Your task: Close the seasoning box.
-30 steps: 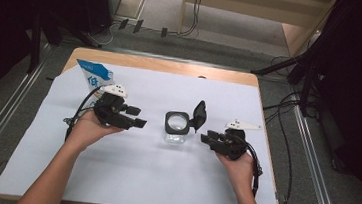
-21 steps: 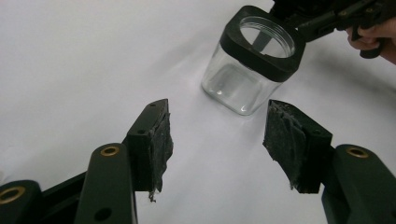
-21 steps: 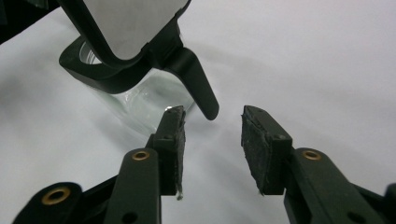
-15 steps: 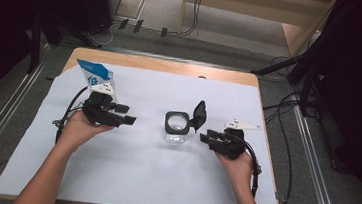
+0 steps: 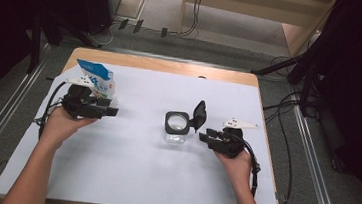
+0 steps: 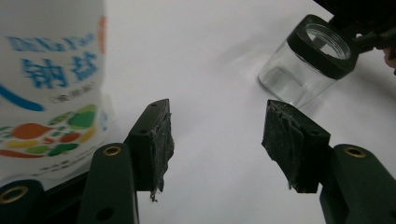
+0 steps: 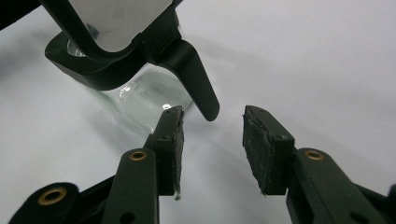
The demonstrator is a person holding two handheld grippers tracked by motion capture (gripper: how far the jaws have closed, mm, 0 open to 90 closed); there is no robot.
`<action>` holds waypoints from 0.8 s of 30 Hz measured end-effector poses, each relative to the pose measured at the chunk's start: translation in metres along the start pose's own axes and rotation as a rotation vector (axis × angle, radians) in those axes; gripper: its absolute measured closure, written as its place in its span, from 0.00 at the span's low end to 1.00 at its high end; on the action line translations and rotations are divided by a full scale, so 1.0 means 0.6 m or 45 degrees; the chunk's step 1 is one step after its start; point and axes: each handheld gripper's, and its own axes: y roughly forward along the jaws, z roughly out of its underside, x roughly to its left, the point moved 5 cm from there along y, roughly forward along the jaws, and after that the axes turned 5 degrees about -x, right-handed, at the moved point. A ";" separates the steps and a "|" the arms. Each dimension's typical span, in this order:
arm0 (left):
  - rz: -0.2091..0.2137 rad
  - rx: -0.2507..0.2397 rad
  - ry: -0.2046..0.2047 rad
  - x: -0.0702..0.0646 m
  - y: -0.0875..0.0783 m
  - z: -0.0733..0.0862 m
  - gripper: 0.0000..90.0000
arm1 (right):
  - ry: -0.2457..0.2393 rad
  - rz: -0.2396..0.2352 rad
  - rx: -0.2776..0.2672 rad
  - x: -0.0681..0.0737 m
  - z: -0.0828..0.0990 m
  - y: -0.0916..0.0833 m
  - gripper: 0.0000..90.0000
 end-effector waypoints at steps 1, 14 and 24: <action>0.000 0.000 0.000 0.000 0.000 0.000 0.47 | 0.000 0.000 0.000 0.000 0.000 0.000 0.66; -0.154 -0.021 0.025 0.078 -0.066 -0.036 0.47 | 0.003 -0.034 0.012 0.002 -0.002 0.010 0.63; -0.202 -0.032 -0.001 0.132 -0.083 -0.054 0.44 | 0.002 -0.029 0.030 0.002 0.001 0.010 0.63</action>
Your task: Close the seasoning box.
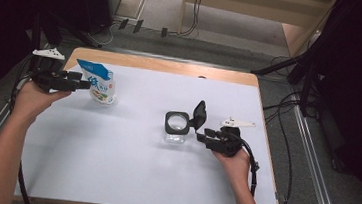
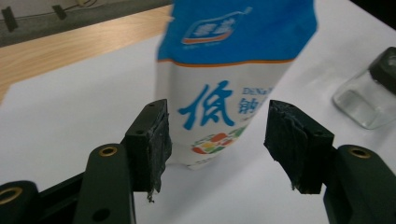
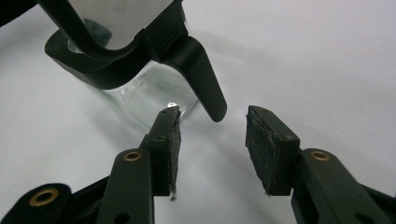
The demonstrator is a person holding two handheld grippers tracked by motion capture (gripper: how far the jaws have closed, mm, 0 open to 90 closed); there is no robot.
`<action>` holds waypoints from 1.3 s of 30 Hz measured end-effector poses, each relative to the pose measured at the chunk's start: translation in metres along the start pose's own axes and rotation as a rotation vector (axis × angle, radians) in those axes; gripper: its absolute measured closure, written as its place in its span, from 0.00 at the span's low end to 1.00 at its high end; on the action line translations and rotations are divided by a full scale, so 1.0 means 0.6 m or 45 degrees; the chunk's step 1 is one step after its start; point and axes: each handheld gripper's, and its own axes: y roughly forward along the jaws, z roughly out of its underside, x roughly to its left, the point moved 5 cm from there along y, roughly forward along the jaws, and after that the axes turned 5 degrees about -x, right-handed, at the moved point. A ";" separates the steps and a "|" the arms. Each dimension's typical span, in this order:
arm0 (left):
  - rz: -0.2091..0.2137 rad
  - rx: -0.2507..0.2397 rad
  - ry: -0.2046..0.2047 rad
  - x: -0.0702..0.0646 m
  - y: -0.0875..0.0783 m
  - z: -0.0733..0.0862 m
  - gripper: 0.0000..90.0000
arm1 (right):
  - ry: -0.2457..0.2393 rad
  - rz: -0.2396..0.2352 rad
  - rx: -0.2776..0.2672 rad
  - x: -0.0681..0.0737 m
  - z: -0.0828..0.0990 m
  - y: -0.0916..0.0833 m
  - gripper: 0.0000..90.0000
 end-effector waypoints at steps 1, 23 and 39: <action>0.002 -0.022 -0.004 0.007 -0.001 -0.004 0.43 | -0.006 0.001 0.009 0.001 0.001 -0.001 0.63; 0.191 -0.038 0.091 0.031 0.028 -0.043 0.50 | 0.034 0.069 -0.017 -0.011 0.026 -0.037 0.63; 0.257 -0.032 0.174 0.010 0.042 -0.042 0.84 | 0.026 0.073 -0.023 -0.010 0.029 -0.037 0.63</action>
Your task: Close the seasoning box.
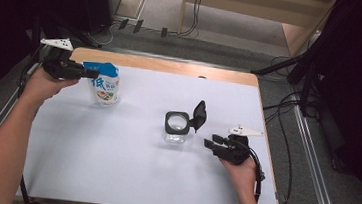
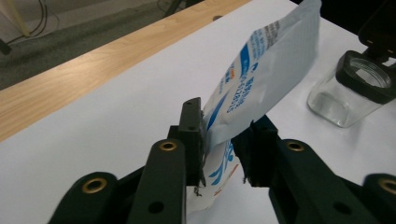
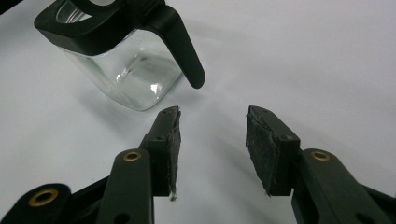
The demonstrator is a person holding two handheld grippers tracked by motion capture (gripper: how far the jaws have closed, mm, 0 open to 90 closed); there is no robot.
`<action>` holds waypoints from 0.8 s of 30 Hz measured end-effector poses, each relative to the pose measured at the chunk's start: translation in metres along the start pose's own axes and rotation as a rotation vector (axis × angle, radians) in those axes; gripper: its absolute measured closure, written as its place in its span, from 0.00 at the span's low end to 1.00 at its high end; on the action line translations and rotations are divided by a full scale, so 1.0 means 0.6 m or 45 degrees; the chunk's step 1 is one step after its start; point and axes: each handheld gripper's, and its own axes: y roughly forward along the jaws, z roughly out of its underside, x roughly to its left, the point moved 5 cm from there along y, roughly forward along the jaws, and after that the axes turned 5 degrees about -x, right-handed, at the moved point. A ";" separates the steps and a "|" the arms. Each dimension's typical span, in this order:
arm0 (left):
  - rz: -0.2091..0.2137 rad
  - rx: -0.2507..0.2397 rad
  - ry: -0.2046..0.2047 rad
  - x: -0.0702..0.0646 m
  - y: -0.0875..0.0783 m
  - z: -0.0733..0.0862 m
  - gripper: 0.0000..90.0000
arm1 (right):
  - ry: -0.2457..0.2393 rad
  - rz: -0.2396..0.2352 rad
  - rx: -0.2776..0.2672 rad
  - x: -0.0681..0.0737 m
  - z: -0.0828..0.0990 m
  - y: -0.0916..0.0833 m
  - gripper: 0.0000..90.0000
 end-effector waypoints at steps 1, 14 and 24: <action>-0.014 0.009 0.013 -0.003 0.000 0.000 0.84 | 0.000 0.000 0.000 0.000 0.000 0.000 0.63; -0.005 0.044 -0.107 -0.021 0.006 -0.008 1.00 | -0.017 -0.030 -0.001 0.010 -0.003 0.007 0.63; 0.037 -0.002 -0.157 -0.058 -0.002 -0.032 1.00 | -0.018 -0.066 -0.026 0.026 -0.009 0.004 0.63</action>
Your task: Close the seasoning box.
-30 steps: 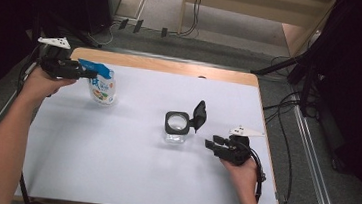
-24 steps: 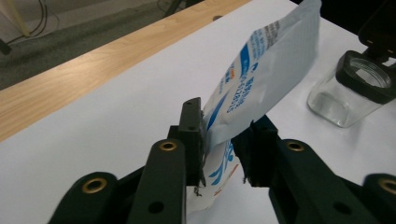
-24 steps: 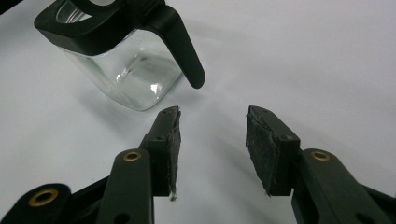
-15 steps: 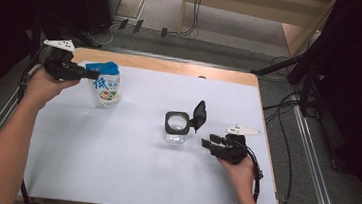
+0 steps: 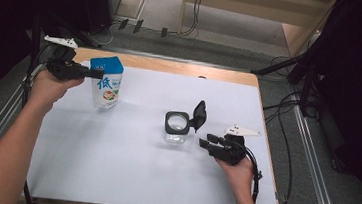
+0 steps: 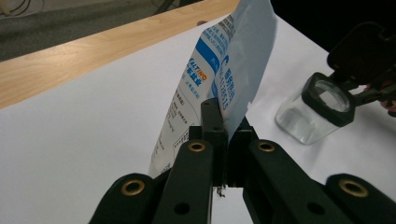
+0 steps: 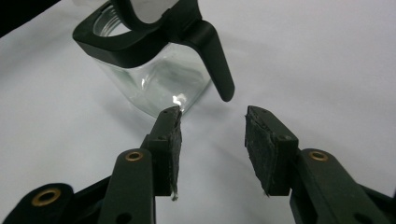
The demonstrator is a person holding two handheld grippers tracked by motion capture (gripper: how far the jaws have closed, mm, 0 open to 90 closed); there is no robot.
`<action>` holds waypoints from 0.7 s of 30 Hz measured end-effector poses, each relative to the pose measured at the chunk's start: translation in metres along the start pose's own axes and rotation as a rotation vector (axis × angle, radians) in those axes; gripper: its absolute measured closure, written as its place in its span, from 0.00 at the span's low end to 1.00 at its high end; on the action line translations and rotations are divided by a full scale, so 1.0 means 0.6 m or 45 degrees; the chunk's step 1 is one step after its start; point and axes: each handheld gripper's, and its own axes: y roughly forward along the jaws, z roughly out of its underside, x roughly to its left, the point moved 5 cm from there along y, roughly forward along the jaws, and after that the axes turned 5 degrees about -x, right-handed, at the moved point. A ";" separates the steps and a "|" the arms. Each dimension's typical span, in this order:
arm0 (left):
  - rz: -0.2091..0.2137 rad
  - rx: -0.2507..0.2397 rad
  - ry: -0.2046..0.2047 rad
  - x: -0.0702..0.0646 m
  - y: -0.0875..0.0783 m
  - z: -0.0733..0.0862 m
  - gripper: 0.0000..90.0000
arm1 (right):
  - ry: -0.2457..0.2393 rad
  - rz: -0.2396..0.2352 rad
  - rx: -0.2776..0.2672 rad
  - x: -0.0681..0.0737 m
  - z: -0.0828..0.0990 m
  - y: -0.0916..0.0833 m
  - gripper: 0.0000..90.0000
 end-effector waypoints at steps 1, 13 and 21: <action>0.000 0.002 0.002 -0.006 -0.001 -0.003 1.00 | -0.001 -0.006 0.002 0.003 0.000 0.000 0.63; 0.026 0.049 0.031 -0.065 0.003 -0.011 1.00 | -0.059 -0.057 -0.007 0.036 0.001 -0.005 0.62; 0.053 0.051 0.026 -0.106 0.001 -0.019 1.00 | -0.136 -0.138 -0.004 0.085 -0.008 -0.003 0.67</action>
